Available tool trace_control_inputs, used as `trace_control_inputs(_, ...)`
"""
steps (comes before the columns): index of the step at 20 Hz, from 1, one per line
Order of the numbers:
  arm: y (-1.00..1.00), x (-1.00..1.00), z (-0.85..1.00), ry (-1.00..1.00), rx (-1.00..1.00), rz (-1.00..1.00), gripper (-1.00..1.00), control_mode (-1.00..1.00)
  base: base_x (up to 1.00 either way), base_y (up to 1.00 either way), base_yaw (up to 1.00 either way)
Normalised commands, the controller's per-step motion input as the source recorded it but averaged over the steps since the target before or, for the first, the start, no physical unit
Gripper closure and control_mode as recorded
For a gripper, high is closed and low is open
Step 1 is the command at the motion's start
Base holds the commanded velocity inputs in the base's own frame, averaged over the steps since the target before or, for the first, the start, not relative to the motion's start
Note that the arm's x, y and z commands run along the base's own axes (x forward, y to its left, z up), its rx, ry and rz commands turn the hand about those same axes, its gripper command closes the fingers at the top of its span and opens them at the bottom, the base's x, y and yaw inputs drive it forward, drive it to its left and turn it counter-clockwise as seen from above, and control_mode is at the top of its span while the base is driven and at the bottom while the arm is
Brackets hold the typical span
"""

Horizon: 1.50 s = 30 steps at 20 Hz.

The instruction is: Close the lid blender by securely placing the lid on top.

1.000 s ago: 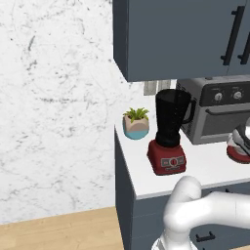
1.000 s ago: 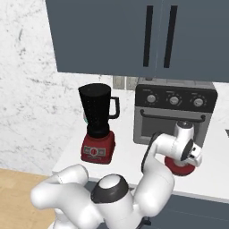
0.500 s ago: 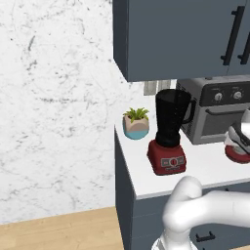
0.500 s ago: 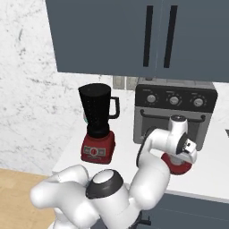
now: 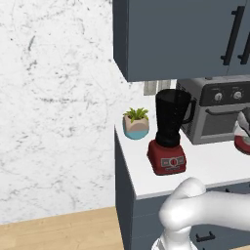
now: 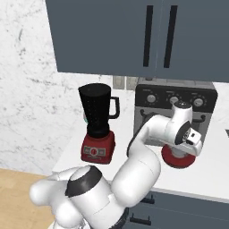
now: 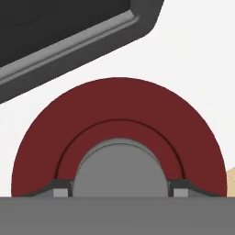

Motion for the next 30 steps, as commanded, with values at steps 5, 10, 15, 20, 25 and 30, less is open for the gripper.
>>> trace_control_inputs(5, 0.18, -0.61, 0.87, -0.14, 0.0, 0.0, 1.0, -1.0, 0.0, 0.0, 0.0)
trace_control_inputs(10, 0.36, -0.62, 0.8, -0.14, 0.0, 0.0, 1.0, -1.0, 0.0, 0.0, 0.0)
trace_control_inputs(15, 0.56, -0.52, 0.79, -0.13, 0.0, 0.0, 1.0, -1.0, 0.0, 0.0, 0.0)
trace_control_inputs(20, 0.7, -0.32, 0.76, -0.12, 0.0, 0.04, 1.0, -1.0, 0.0, 0.0, 0.0)
trace_control_inputs(25, 0.81, -0.07, 0.65, -0.11, 0.0, 0.11, 1.0, -1.0, 0.0, 0.0, 0.0)
trace_control_inputs(30, 0.77, 0.0, 0.54, -0.05, 0.0, 0.13, 1.0, -1.0, 0.0, 0.0, 0.0)
